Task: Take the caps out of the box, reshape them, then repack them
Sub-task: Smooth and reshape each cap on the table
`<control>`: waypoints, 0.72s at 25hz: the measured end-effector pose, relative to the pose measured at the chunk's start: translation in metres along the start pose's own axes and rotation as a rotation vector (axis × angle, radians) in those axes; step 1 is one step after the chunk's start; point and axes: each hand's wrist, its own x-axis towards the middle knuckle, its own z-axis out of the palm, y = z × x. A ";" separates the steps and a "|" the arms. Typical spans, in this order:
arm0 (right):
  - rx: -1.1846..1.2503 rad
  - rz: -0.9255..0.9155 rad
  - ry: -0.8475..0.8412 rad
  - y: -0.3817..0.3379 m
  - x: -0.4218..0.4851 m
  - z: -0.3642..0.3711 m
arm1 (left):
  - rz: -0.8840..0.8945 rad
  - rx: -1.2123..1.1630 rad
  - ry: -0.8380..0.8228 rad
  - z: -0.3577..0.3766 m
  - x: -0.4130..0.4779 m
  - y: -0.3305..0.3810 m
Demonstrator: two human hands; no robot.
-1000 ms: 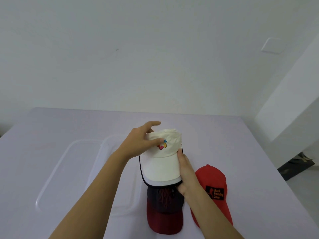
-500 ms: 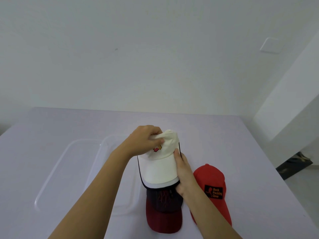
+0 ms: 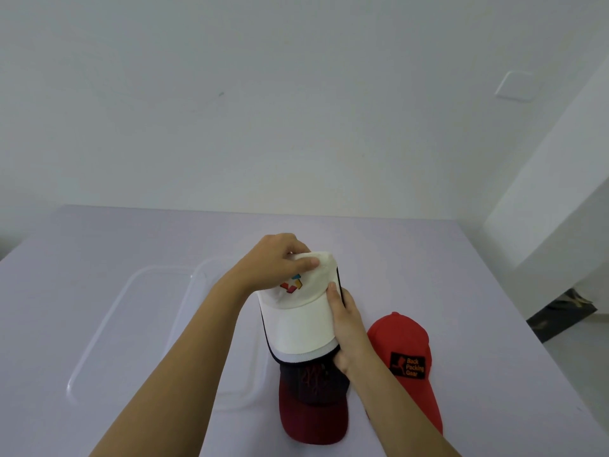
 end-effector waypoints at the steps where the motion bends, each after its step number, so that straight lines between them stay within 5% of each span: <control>1: 0.000 -0.010 -0.004 -0.001 0.001 0.000 | 0.002 -0.009 -0.009 -0.001 0.000 0.001; 6: 0.054 0.034 -0.027 0.001 0.003 0.000 | -0.001 0.029 -0.009 0.001 0.003 0.003; 11: 0.196 0.096 -0.012 0.009 0.010 -0.005 | -0.226 -0.353 0.359 0.016 0.002 -0.009; 14: 0.310 0.038 0.064 0.005 0.017 -0.012 | -0.551 -0.597 0.125 0.032 -0.008 -0.027; 18: 0.384 -0.079 0.147 0.001 0.024 -0.014 | -0.687 -1.138 -0.147 0.061 -0.025 -0.022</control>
